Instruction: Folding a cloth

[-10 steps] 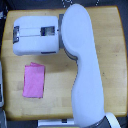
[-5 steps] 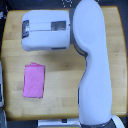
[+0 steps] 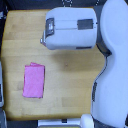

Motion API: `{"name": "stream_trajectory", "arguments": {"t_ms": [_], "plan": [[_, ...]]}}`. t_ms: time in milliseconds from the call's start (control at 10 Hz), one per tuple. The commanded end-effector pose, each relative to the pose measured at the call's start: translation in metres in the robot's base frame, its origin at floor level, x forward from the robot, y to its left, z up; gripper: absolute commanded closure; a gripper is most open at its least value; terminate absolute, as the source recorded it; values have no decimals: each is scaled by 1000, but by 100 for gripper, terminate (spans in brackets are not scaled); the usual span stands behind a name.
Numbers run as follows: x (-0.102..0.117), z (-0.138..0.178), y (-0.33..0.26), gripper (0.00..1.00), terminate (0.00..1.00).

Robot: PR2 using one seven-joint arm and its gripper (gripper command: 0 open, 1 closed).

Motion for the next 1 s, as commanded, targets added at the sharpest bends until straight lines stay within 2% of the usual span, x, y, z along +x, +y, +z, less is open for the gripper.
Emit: {"name": "stream_trajectory", "arguments": {"t_ms": [0,400,900], "plan": [[17,8,-111,0,0],[38,15,-173,0,0],[53,31,-223,0,0]]}}
